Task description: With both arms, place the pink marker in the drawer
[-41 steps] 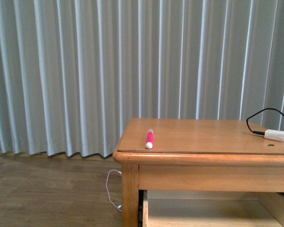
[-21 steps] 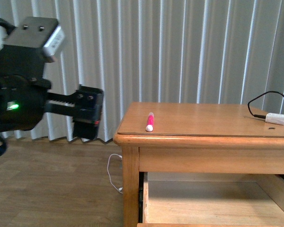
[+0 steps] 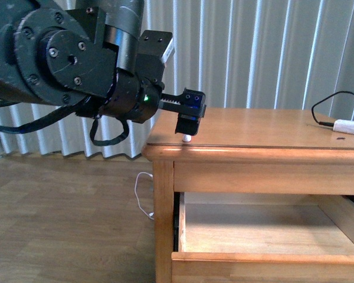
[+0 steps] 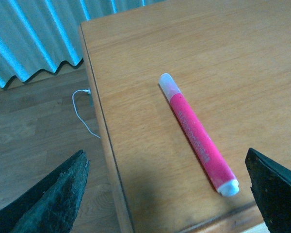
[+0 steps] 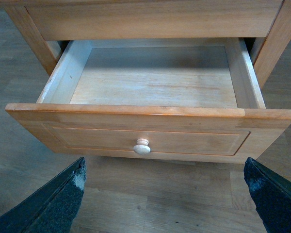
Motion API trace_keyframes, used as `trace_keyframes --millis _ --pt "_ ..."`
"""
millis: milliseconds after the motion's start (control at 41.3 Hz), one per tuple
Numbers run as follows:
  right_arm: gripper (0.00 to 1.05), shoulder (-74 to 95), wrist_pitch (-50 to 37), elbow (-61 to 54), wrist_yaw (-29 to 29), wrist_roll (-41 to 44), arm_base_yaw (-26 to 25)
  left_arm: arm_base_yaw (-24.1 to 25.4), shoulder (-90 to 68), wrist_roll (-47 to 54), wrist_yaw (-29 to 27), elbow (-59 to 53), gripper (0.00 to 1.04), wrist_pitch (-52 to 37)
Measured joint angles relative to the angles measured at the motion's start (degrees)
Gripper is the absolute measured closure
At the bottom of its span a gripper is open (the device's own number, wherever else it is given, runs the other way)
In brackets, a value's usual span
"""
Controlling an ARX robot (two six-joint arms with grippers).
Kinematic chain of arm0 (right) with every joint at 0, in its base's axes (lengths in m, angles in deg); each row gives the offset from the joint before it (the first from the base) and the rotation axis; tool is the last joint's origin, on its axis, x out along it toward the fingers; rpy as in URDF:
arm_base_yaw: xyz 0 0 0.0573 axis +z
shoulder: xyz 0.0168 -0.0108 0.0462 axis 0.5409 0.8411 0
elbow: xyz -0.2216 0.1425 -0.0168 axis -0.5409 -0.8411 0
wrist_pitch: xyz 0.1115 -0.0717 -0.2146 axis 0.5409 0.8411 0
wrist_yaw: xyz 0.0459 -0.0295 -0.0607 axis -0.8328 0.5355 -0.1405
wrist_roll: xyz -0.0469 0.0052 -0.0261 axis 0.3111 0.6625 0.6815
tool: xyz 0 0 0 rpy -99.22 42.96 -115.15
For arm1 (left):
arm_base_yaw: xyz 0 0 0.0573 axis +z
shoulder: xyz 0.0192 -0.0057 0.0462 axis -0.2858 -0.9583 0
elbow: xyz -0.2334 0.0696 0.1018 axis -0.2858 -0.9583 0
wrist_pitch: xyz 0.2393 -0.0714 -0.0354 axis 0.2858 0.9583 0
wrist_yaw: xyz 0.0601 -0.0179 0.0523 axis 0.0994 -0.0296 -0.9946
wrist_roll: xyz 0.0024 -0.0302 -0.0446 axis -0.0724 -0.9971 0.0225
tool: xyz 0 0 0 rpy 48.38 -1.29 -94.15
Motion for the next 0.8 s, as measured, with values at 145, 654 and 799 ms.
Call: trace_keyframes --millis 145,654,799 --pt "0.09 0.0 0.0 0.0 0.0 0.0 0.0 -0.5 -4.9 -0.4 1.1 7.0 0.06 3.8" --pt "0.09 0.0 0.0 0.0 0.0 0.0 0.0 -2.1 -12.2 -0.1 2.6 16.0 0.06 10.2" --pt "0.09 0.0 0.0 0.0 0.0 0.0 0.0 -2.4 -12.6 0.0 2.3 17.1 0.07 11.6"
